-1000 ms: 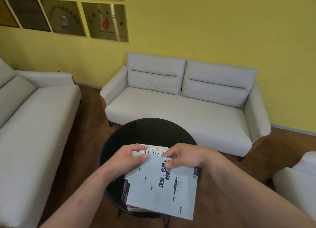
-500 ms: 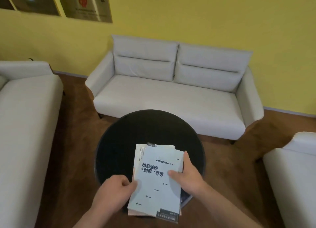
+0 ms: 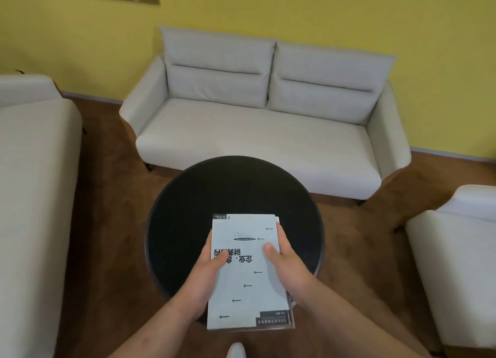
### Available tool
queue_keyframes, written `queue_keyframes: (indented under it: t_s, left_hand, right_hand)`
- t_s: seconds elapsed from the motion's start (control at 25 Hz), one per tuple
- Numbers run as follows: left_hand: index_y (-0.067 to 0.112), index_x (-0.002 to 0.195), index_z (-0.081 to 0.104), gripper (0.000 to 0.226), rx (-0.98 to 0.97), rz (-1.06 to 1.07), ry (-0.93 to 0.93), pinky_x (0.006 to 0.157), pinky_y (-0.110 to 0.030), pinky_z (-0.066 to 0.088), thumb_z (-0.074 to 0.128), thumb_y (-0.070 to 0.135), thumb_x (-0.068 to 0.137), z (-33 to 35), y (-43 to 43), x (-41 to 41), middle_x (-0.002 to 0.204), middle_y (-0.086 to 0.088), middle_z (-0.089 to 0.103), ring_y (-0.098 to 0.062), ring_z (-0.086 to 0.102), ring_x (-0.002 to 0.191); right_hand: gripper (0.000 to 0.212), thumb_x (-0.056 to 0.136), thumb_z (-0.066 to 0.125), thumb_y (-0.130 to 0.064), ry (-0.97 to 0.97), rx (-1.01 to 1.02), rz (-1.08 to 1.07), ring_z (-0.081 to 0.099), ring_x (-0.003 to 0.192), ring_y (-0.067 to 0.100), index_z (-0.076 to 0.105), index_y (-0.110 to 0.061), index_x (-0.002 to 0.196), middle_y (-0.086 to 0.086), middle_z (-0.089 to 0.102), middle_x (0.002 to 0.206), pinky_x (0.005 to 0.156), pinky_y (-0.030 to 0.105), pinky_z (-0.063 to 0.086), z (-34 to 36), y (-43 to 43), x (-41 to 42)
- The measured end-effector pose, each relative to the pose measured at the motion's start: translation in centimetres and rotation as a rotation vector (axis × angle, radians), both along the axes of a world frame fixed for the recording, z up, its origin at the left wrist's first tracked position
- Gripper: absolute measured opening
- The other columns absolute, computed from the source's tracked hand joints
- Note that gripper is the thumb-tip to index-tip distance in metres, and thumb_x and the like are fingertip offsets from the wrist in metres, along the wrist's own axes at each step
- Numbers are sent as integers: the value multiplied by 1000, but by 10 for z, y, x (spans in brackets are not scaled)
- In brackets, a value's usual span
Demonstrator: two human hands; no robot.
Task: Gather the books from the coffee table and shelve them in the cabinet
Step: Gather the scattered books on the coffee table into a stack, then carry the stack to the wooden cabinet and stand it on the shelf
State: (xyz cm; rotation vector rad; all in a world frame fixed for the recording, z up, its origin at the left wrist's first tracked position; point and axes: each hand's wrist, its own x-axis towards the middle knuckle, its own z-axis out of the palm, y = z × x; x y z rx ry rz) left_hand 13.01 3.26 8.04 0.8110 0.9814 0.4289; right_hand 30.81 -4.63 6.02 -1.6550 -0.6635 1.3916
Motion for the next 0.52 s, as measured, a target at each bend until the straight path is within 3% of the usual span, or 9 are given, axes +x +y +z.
queue_keyframes:
  t_s: [0.16,0.28,0.36,0.52]
  left_hand:
    - [38,145,39,51,6,37,36,98,-62,50,51,16,101,-18,2,-2,125,-2,71,-31,71,109]
    - [24,143,45,47,-38,53,77,96,-64,51,57,23,98,-26,-1,-5,121,-9,73,-35,72,105]
    - [17,135,53,38,-46,44,105,97,-62,51,57,27,98,-26,-1,-7,117,-11,74,-36,72,104]
    - [13,132,55,43,-91,77,134,96,-59,52,62,33,95,-29,-4,-7,116,-12,74,-35,73,102]
  right_hand:
    - [71,102,56,-36,28,-25,-63,75,104,14,13,-39,158,-9,65,135,76,28,63,-12,-1,0]
    - [50,98,60,-40,144,-52,-89,75,106,22,46,-22,142,1,73,127,80,35,62,-13,-3,3]
    - [39,100,59,-36,228,-63,-121,75,107,26,53,-22,136,2,75,122,84,41,61,-16,-3,2]
    - [57,91,65,-45,412,-105,-114,70,115,35,54,-18,140,10,73,127,102,56,53,-25,-2,4]
